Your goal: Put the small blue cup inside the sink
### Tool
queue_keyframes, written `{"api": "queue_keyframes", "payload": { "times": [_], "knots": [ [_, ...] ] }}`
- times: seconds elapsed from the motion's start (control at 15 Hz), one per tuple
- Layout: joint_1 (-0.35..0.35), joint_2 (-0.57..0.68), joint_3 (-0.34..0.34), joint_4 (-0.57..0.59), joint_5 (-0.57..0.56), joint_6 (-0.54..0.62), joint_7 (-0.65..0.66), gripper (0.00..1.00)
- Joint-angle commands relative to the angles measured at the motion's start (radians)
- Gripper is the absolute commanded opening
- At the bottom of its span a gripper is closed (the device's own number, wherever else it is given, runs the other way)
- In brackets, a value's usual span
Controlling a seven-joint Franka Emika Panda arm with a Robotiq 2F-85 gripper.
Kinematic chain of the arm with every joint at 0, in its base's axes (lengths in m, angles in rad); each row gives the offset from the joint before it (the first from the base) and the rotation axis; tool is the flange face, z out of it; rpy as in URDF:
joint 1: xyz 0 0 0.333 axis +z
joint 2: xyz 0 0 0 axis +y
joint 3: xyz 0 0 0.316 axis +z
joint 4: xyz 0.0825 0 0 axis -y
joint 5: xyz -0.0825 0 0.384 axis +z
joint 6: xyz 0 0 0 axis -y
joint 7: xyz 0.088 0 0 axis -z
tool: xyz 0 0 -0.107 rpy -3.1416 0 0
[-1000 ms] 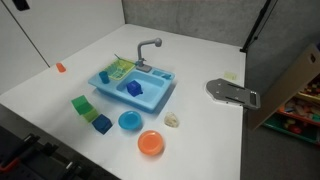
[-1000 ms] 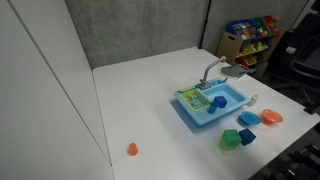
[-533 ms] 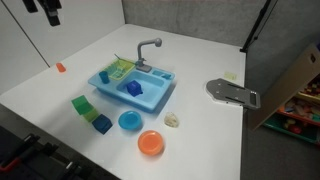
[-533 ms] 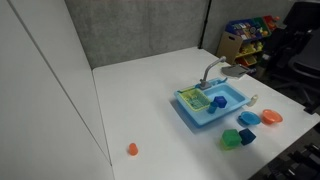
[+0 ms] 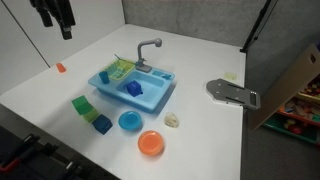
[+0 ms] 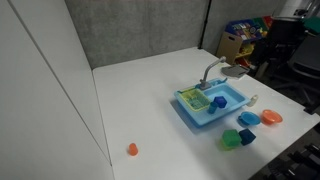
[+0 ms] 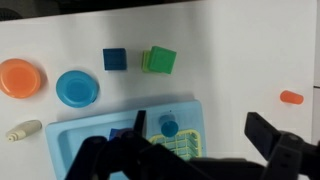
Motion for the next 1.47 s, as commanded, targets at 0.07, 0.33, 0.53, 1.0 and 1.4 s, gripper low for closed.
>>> {"api": "queue_keyframes", "payload": {
  "times": [0.07,0.33,0.53,1.0,1.4],
  "knots": [
    [0.001,-0.001,-0.001,0.001,-0.001,-0.002,0.0,1.0],
    [-0.014,0.05,-0.025,0.051,0.029,-0.013,0.011,1.0],
    [-0.017,0.093,-0.034,0.093,0.03,-0.007,0.013,1.0],
    [-0.008,0.241,-0.023,0.234,0.004,0.007,0.052,1.0],
    [0.006,0.417,-0.017,0.352,0.0,-0.011,0.069,1.0]
  ]
}}
